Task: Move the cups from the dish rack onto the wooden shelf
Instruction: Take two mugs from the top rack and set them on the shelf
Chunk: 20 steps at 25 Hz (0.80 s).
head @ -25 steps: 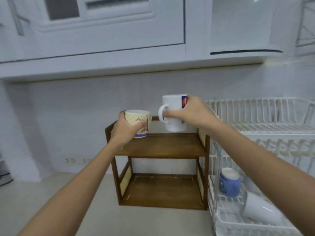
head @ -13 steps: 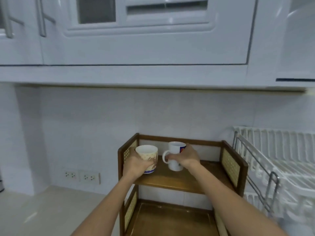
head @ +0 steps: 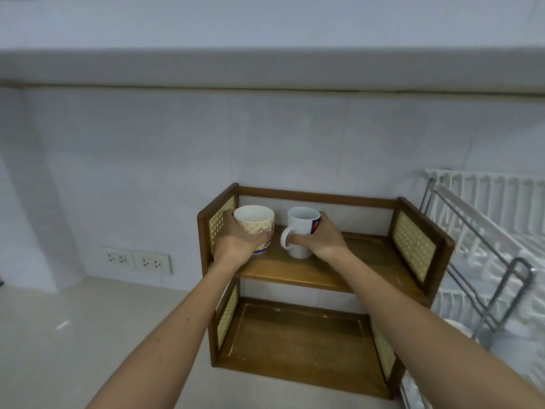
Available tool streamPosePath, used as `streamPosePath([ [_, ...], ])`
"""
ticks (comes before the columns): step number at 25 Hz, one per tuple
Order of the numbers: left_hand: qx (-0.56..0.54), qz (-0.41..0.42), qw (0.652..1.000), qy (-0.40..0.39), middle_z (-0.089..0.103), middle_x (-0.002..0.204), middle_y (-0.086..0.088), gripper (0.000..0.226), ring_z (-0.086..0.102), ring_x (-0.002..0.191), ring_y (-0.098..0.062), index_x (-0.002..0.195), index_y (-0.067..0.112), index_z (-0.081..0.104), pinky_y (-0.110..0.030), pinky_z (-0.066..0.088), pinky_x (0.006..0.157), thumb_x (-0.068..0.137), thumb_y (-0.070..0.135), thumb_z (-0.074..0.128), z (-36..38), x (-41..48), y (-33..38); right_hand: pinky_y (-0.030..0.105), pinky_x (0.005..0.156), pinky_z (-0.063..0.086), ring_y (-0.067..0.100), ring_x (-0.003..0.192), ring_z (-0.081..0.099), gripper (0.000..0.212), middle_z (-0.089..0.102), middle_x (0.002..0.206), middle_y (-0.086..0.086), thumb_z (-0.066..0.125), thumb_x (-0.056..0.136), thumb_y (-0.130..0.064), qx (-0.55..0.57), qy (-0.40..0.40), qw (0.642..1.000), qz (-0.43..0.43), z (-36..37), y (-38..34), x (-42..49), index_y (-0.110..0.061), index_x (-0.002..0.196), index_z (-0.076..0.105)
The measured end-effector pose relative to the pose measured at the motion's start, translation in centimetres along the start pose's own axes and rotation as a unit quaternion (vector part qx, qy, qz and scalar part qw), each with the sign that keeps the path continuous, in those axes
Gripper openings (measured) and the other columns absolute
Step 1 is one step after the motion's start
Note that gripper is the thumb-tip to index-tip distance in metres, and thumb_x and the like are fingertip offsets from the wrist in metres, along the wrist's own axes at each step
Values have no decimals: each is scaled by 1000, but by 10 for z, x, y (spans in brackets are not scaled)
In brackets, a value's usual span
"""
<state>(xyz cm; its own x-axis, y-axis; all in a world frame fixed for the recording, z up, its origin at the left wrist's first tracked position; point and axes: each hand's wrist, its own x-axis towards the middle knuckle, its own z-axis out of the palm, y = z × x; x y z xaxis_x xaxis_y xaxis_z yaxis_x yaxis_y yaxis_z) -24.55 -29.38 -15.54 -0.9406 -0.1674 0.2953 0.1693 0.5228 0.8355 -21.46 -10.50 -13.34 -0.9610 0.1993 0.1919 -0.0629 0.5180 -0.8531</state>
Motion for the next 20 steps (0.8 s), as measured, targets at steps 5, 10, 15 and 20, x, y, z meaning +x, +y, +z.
streamPosePath([
  [5,1,6,1000,-9,57,129,-7,96,56,115,-30,134,22,30,-43,52,91,58,57,78,-1,-2,-1,31,86,46,19,109,54,79,59,125,3,84,65,-32,19,-25,999,7,2,10,-5,-20,131,44],
  [10,-12,21,1000,-9,57,130,-6,92,56,117,-28,137,20,31,-37,51,90,65,50,79,0,-6,-3,31,86,46,18,107,54,77,58,125,5,82,67,-34,14,-37,999,25,3,8,-8,-17,131,43],
  [15,-33,54,997,40,55,133,-8,85,53,122,-27,144,14,28,-37,50,92,76,29,77,-8,-44,5,34,95,42,23,122,51,72,54,136,7,76,76,-36,1,-18,1000,26,-6,4,-45,-13,136,43],
  [20,-85,147,985,40,44,144,-2,61,42,131,-14,142,19,34,-31,37,107,88,14,63,5,-140,18,20,101,36,14,133,41,65,43,146,0,65,88,-24,3,31,999,-38,-37,21,-152,-17,144,33],
])
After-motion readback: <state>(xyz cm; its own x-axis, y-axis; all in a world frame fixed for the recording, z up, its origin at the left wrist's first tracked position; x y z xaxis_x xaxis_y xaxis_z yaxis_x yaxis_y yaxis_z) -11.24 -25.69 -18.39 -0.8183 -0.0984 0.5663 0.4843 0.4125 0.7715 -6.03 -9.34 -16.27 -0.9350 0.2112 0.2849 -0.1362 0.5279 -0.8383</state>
